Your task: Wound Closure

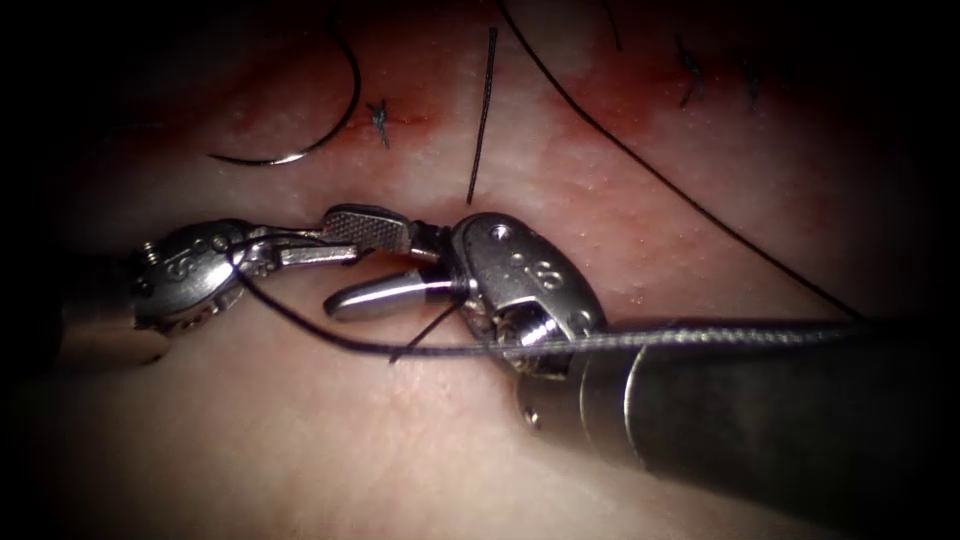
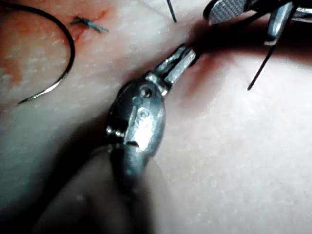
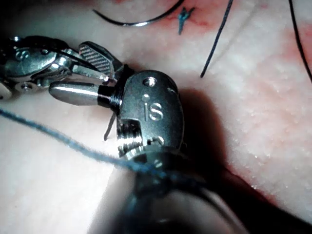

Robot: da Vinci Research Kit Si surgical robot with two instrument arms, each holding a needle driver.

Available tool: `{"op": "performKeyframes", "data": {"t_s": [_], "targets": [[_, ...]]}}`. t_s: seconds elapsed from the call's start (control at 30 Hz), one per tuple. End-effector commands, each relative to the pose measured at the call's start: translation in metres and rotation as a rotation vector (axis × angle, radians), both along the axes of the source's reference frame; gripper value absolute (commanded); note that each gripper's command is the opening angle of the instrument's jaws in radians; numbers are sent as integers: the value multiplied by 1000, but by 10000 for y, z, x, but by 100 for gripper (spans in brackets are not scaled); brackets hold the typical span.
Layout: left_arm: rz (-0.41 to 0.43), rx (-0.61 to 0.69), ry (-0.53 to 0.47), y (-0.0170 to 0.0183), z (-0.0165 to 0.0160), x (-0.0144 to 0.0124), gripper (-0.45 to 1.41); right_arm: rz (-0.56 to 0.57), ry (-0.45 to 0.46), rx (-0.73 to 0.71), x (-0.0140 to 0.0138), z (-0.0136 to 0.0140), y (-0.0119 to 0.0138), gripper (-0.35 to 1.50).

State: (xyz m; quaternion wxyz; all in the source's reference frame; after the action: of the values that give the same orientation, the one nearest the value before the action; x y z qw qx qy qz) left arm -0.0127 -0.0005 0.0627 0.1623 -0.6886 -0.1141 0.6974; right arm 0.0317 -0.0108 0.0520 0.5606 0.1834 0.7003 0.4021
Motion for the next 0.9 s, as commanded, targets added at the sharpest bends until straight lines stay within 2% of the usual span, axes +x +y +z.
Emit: {"op": "performKeyframes", "data": {"t_s": [0.03, 0.27, 0.47, 0.9], "targets": [[-4, -6, 0, -8, 2, -6, -45, 26, -9, 16, 1, 8, 1, 104], [-23, -46, 0, -26, -20, -20, -45, 164, -74, 112, -15, 16, 13, 89], [-36, -76, 6, -16, -32, -34, -45, 248, -157, 176, -28, 23, 21, 84], [-92, -102, 48, 24, -7, -67, -45, 340, -303, 278, -40, 43, 29, 83]]}}
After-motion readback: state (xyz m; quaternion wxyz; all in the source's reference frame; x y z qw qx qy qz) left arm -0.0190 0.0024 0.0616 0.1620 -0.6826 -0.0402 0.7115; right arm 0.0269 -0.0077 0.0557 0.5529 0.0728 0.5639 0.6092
